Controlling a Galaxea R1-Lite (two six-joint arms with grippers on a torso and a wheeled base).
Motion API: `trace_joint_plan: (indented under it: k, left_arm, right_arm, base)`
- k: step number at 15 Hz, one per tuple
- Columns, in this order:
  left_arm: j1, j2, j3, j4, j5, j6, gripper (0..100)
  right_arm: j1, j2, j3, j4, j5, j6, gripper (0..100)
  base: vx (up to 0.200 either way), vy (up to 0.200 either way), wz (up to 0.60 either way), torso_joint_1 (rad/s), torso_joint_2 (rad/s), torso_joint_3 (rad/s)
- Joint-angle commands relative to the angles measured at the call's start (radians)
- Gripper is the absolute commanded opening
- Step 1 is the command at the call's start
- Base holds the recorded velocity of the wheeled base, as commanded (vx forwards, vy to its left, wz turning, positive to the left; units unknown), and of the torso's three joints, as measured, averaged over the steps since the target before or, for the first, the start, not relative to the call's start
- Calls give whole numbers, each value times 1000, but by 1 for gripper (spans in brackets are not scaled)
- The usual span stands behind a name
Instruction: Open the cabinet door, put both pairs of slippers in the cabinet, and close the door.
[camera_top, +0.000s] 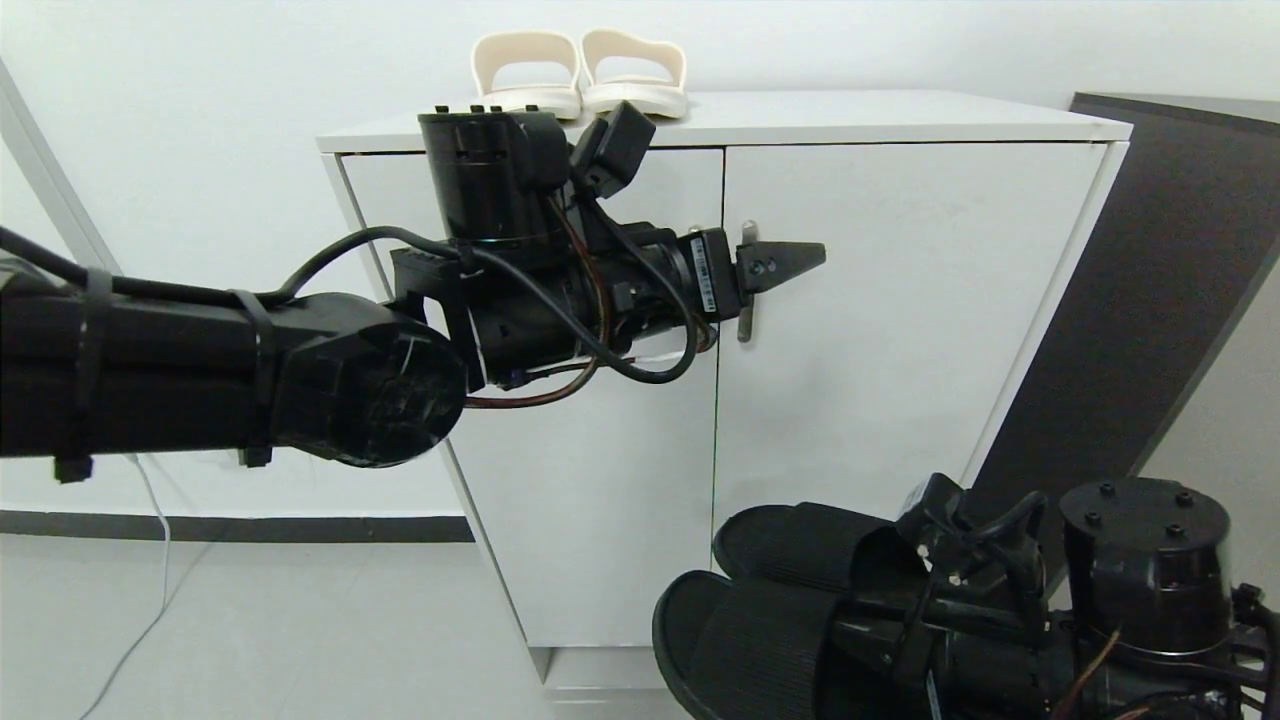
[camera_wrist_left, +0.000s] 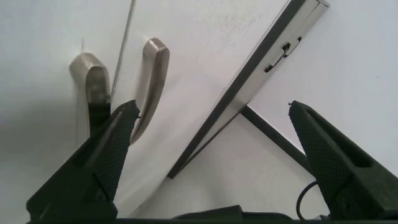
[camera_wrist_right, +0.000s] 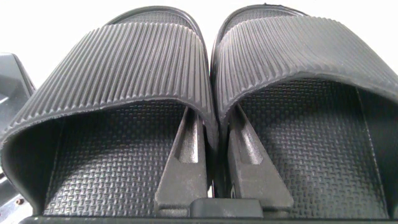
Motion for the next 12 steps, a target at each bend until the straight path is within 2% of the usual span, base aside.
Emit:
trace_joint_plan:
  k: [1, 7, 8, 12]
  left_arm:
    - [4, 22, -16, 0, 1, 0, 100]
    - [2, 70, -110, 55, -3, -3, 100]
    - [2, 71, -110, 55, -3, -3, 0]
    - [1, 64, -97, 52, -5, -6, 0]
  right_arm:
    - [0, 3, -2, 0, 1, 0, 0]
    - [0, 3, -2, 0, 1, 0, 0]
    - [0, 3, -2, 0, 1, 0, 0]
    - [8, -3, 6, 4, 7, -9, 0]
  base:
    - [0, 0, 0, 0, 0, 0]
    - [0, 0, 0, 0, 0, 0]
    - [0, 0, 0, 0, 0, 0]
    - [0, 0, 0, 0, 0, 0]
